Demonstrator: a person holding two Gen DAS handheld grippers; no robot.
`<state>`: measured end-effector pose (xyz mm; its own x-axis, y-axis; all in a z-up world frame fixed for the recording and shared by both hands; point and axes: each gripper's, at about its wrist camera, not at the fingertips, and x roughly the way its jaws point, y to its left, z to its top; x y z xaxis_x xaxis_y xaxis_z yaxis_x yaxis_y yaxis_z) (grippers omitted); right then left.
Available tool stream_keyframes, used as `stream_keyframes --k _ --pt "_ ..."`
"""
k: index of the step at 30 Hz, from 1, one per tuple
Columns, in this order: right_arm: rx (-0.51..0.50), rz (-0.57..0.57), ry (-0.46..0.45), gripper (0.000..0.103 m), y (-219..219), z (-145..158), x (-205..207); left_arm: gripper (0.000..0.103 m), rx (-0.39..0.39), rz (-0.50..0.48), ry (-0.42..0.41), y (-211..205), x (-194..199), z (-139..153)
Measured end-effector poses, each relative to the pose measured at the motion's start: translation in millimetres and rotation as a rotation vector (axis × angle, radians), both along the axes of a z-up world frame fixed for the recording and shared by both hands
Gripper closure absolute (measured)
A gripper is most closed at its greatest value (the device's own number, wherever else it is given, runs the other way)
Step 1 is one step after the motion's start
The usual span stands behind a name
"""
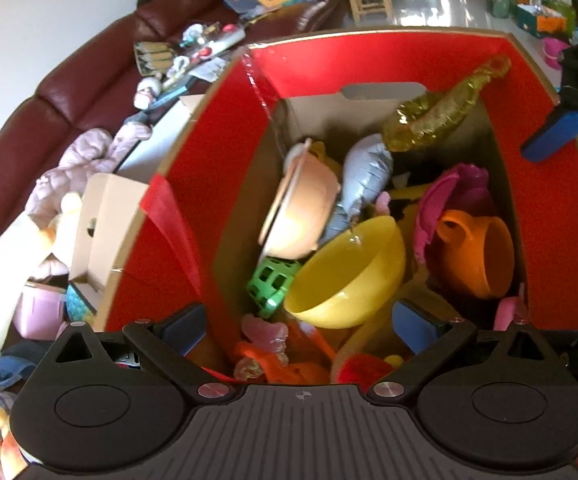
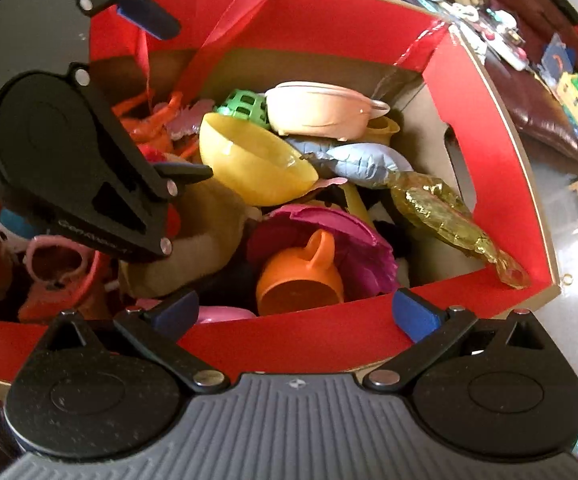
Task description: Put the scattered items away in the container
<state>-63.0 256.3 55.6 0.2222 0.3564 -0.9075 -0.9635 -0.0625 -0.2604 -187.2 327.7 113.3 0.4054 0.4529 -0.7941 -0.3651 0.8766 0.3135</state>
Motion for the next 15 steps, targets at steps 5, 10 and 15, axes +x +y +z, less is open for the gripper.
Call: stream_keyframes --k 5,10,15 --pt "-0.009 0.025 -0.021 0.001 -1.6 -4.8 -2.2 0.000 -0.011 -0.003 0.023 -1.5 5.8 -7.7" --pt "-0.009 0.032 -0.015 0.001 -2.2 -5.8 -0.8 0.000 -0.017 -0.006 0.035 -1.8 8.7 -13.4" --pt "-0.008 0.025 -0.009 0.001 -0.1 -7.3 1.9 0.000 -0.027 -0.011 0.037 -0.9 10.6 -15.7"
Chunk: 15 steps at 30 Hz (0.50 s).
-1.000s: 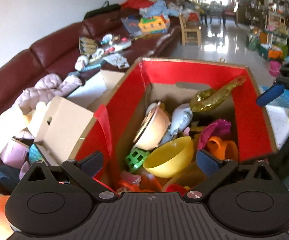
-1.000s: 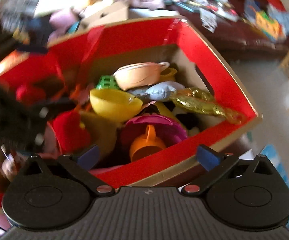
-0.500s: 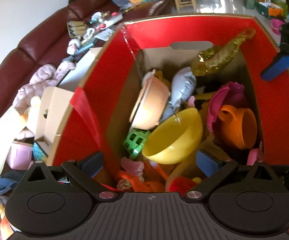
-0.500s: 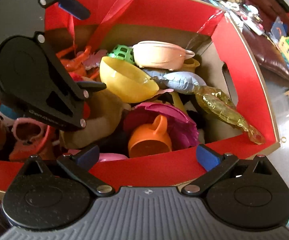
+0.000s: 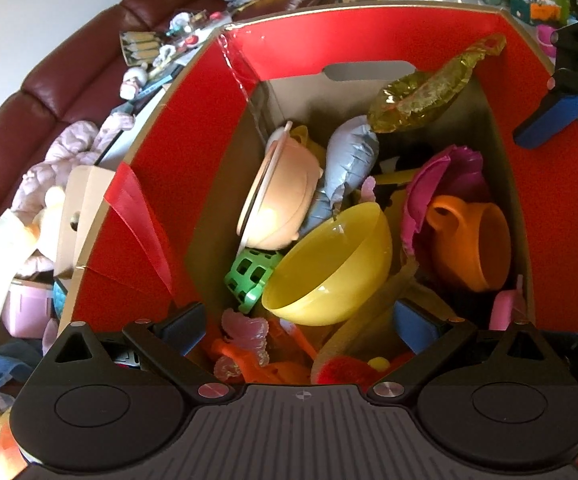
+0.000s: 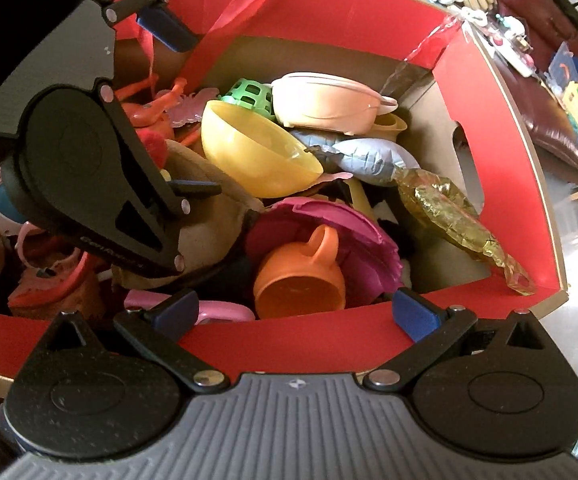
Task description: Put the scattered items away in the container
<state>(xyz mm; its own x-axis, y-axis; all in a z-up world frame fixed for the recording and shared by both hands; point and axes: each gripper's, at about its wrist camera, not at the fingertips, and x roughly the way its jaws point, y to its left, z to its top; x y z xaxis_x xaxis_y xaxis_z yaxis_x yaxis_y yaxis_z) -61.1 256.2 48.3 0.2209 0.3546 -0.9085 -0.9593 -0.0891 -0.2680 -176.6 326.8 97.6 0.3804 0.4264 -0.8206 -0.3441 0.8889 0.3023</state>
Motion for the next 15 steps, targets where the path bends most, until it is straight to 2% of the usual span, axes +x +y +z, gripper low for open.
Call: stream_keyframes --k 15 --pt "0.005 -0.001 0.007 0.000 1.2 -1.4 4.2 0.004 -0.006 -0.012 0.000 -1.5 4.4 -2.9"
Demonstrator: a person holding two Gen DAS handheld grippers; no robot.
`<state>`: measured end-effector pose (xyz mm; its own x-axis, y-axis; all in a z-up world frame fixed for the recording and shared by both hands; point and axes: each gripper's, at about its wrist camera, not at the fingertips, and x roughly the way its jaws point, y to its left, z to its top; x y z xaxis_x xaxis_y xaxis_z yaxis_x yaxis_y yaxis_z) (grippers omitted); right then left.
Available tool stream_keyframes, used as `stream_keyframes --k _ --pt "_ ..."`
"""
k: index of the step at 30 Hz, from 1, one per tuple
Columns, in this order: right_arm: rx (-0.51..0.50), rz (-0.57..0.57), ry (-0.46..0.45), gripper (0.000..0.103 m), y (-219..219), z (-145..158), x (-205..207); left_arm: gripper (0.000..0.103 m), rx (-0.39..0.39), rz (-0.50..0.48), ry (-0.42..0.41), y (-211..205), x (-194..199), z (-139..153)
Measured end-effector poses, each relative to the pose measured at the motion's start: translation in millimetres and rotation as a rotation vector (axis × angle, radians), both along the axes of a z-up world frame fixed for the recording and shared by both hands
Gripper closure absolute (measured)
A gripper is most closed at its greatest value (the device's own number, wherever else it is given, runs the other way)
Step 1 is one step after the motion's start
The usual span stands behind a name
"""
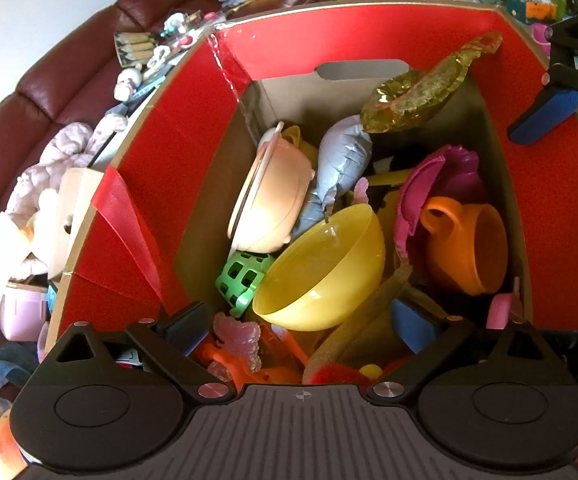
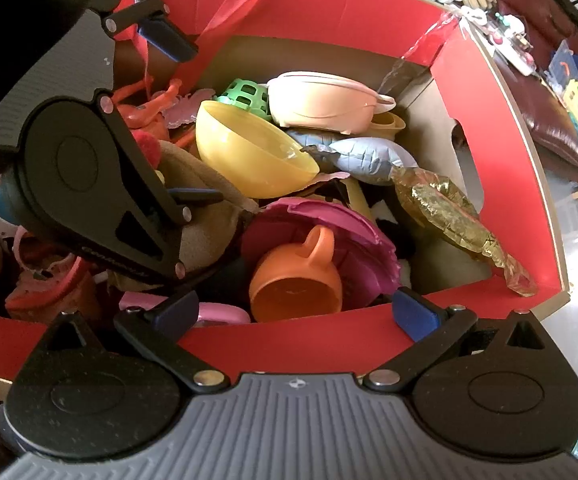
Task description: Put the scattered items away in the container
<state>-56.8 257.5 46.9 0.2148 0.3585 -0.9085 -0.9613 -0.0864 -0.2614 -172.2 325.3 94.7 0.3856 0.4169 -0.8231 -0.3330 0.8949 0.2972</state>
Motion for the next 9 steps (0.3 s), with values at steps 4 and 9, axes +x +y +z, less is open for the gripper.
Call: stream_keyframes --k 4,9 --pt "0.002 0.004 -0.003 0.000 -1.3 -0.3 0.6 0.004 0.003 -0.002 -0.002 -1.0 -0.4 -1.3" --pt "0.006 0.010 -0.014 0.000 -2.5 -1.7 -0.4 0.004 0.004 -0.002 -0.006 -1.3 0.0 -1.8"
